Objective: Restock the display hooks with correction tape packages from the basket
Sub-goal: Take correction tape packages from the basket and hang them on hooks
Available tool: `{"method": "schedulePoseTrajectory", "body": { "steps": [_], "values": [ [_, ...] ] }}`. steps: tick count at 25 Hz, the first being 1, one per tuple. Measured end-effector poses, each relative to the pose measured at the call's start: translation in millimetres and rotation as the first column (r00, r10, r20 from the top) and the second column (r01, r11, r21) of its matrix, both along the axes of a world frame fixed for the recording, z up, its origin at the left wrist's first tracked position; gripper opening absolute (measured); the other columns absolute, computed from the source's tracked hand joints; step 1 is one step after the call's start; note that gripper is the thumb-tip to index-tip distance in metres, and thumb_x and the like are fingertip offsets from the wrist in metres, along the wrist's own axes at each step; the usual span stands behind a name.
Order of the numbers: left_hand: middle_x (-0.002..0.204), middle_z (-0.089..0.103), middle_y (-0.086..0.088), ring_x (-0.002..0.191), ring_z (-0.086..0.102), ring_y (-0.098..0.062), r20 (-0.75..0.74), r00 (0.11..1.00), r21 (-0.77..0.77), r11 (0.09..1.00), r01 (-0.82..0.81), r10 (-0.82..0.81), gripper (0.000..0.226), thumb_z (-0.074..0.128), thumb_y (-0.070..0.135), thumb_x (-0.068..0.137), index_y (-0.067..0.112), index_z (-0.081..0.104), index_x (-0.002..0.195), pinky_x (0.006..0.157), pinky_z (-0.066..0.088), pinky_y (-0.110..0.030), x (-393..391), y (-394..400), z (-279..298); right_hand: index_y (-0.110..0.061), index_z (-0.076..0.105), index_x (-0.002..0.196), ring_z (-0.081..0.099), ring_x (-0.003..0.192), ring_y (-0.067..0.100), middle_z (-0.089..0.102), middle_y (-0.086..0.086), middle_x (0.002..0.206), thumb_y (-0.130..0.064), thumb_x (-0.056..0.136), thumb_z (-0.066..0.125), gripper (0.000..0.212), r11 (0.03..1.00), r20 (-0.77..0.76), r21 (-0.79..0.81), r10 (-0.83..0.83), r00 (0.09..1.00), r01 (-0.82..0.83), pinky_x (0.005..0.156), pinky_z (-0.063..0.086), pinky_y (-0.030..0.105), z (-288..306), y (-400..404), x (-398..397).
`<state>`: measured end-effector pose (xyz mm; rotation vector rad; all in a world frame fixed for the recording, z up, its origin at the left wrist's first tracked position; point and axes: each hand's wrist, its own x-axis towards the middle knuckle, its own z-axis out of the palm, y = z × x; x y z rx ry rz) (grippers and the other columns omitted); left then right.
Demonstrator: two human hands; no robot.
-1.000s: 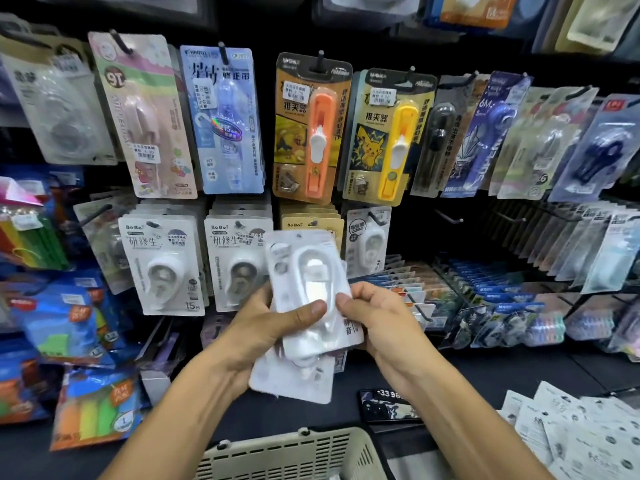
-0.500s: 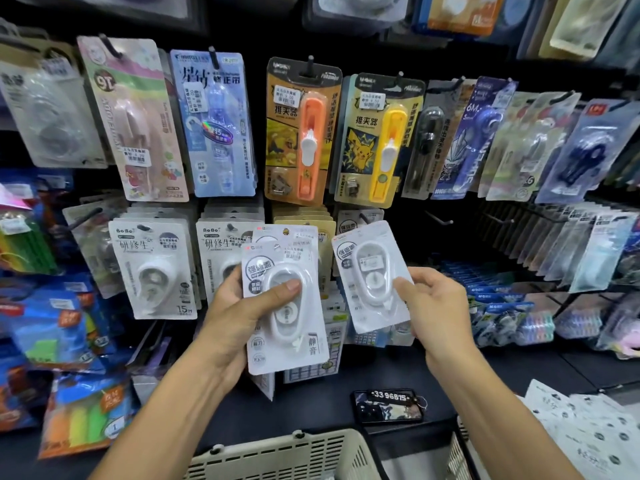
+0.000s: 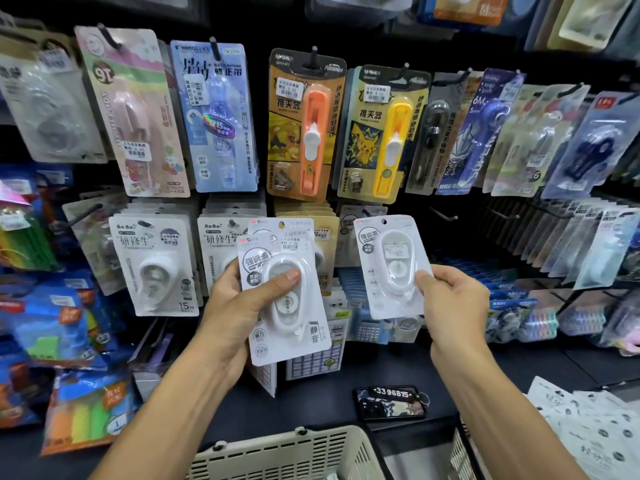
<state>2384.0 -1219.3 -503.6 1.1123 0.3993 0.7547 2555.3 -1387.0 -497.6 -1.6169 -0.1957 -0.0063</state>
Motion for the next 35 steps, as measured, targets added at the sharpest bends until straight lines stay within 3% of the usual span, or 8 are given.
{"method": "schedulePoseTrajectory", "body": {
  "steps": [6,9,16,23,25,29,33,35],
  "values": [
    [0.104,0.079,-0.011,0.085,0.078,-0.027,-0.006,1.0,0.003,1.0,0.005,-0.005,0.06,0.087,0.017,0.054,0.017,0.069,0.112,0.073,0.065,-0.041,3,-4,-1,-0.028,0.067,0.091,0.067,0.065,0.016,0.073,-0.003,0.075,-0.015,0.091,0.067,0.013,1.0,0.061,0.013,0.011,0.998,-0.012,0.062,0.054,0.036,-1,5,5],
    [0.104,0.079,-0.011,0.086,0.078,-0.028,-0.01,1.0,0.007,1.0,0.003,-0.003,0.06,0.086,0.016,0.054,0.016,0.069,0.112,0.074,0.064,-0.041,3,-4,-1,-0.029,0.063,0.088,0.046,0.046,0.006,0.066,-0.005,0.076,-0.013,0.09,0.062,0.017,0.997,0.186,-0.07,0.024,0.982,-0.011,0.052,0.039,0.032,-3,5,5],
    [0.101,0.08,-0.008,0.083,0.078,-0.024,0.009,1.0,0.006,1.0,-0.003,0.002,0.063,0.088,0.02,0.047,0.019,0.07,0.107,0.07,0.065,-0.04,3,-2,0,-0.027,0.076,0.082,0.042,0.041,0.01,0.062,-0.007,0.054,-0.007,0.087,0.061,0.025,0.998,0.057,0.059,-0.023,0.998,0.02,0.045,0.039,0.027,-5,-6,10],
    [0.105,0.079,-0.01,0.087,0.078,-0.028,0.002,1.0,0.003,1.0,0.003,-0.003,0.062,0.089,0.019,0.049,0.021,0.071,0.108,0.075,0.064,-0.041,7,-5,-4,-0.026,0.078,0.087,0.048,0.054,0.022,0.062,-0.003,0.061,-0.006,0.088,0.057,0.029,0.999,-0.018,0.037,0.026,0.999,-0.025,0.053,0.042,0.037,-3,1,11],
    [0.104,0.079,-0.01,0.088,0.078,-0.028,0.003,1.0,0.002,1.0,0.003,-0.003,0.057,0.092,0.02,0.047,0.024,0.074,0.101,0.073,0.064,-0.04,7,-3,-5,-0.026,0.076,0.104,0.053,0.051,0.014,0.068,-0.01,0.074,-0.001,0.091,0.056,0.034,0.99,-0.06,0.008,0.141,0.988,-0.141,0.051,0.048,0.032,-2,3,8],
    [0.103,0.08,-0.008,0.09,0.078,-0.029,-0.01,0.998,0.009,0.998,-0.054,0.054,0.059,0.096,0.021,0.047,0.025,0.074,0.101,0.081,0.062,-0.047,11,-4,-6,-0.031,0.059,0.131,0.064,0.104,0.014,0.059,-0.005,0.13,-0.028,0.096,0.066,0.036,0.905,-0.108,-0.079,0.41,0.906,-0.419,0.086,0.056,0.033,-4,11,-15],
    [0.101,0.08,-0.004,0.091,0.078,-0.026,-0.038,0.998,0.094,0.994,-0.048,0.052,0.072,0.1,0.029,0.045,0.021,0.07,0.11,0.072,0.063,-0.041,15,-14,-6,-0.03,0.068,0.11,0.074,0.091,0.015,0.076,0.001,0.101,-0.043,0.071,0.084,0.045,0.692,-0.013,-0.041,0.721,0.693,-0.721,0.077,0.057,0.029,-10,30,-50],
    [0.105,0.08,-0.004,0.092,0.078,-0.022,-0.043,0.999,0.134,0.991,0.002,0.004,0.071,0.098,0.029,0.051,0.021,0.069,0.115,0.068,0.063,-0.033,13,-15,-5,-0.021,0.068,0.108,0.076,0.087,0.02,0.078,0.004,0.097,-0.031,0.073,0.088,0.042,0.711,-0.001,0.021,0.703,0.711,-0.703,0.073,0.059,0.031,-10,35,-51]
  ]
}}
